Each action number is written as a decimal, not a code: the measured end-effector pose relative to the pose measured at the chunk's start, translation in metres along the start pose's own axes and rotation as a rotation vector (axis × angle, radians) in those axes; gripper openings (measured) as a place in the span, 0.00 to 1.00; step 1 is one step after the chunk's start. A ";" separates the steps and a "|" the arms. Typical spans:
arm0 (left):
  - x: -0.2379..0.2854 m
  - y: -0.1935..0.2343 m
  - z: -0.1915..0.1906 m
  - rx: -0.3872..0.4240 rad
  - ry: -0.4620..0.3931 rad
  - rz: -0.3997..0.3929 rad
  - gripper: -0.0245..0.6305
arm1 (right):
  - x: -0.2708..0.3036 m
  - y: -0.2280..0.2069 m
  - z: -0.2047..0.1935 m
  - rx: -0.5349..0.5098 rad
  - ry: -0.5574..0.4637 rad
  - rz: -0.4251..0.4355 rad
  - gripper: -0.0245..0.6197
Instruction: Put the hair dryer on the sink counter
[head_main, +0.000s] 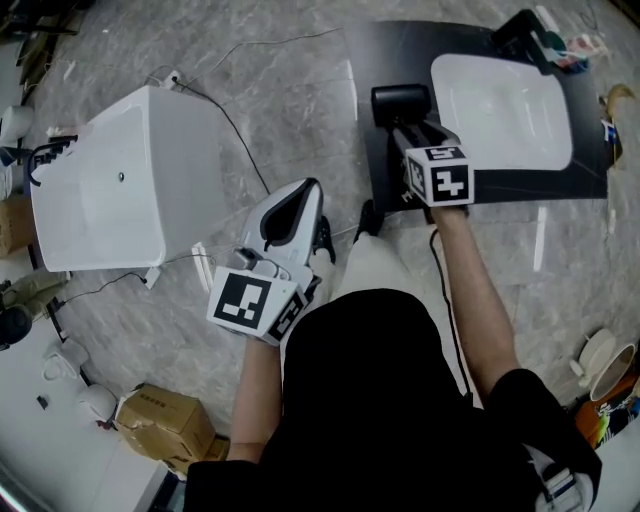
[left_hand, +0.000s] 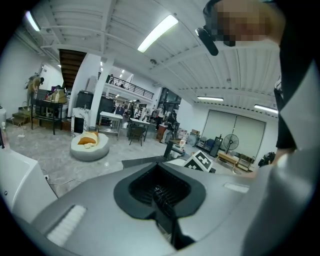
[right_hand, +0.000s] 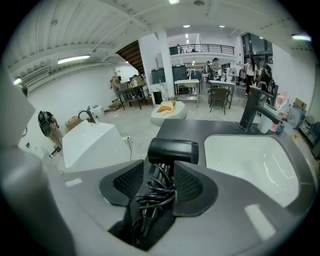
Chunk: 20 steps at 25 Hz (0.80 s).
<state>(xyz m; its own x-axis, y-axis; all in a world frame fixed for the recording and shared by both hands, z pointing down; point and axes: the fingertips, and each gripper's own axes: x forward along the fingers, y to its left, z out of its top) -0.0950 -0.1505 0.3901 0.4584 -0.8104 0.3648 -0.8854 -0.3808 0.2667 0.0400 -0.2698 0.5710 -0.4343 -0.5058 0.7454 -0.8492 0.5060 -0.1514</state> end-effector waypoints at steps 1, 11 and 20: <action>0.000 0.000 0.002 -0.003 -0.010 -0.010 0.03 | -0.006 0.002 0.001 -0.001 -0.018 0.010 0.34; -0.008 -0.007 0.006 0.026 -0.018 -0.168 0.03 | -0.070 0.034 -0.002 -0.005 -0.150 -0.045 0.19; -0.029 -0.009 0.019 0.084 -0.023 -0.313 0.03 | -0.132 0.089 0.008 0.024 -0.296 -0.097 0.11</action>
<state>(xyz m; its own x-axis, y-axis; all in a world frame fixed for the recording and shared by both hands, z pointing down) -0.1021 -0.1326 0.3601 0.7083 -0.6577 0.2563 -0.7055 -0.6478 0.2875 0.0195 -0.1631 0.4538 -0.4163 -0.7342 0.5363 -0.8964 0.4303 -0.1067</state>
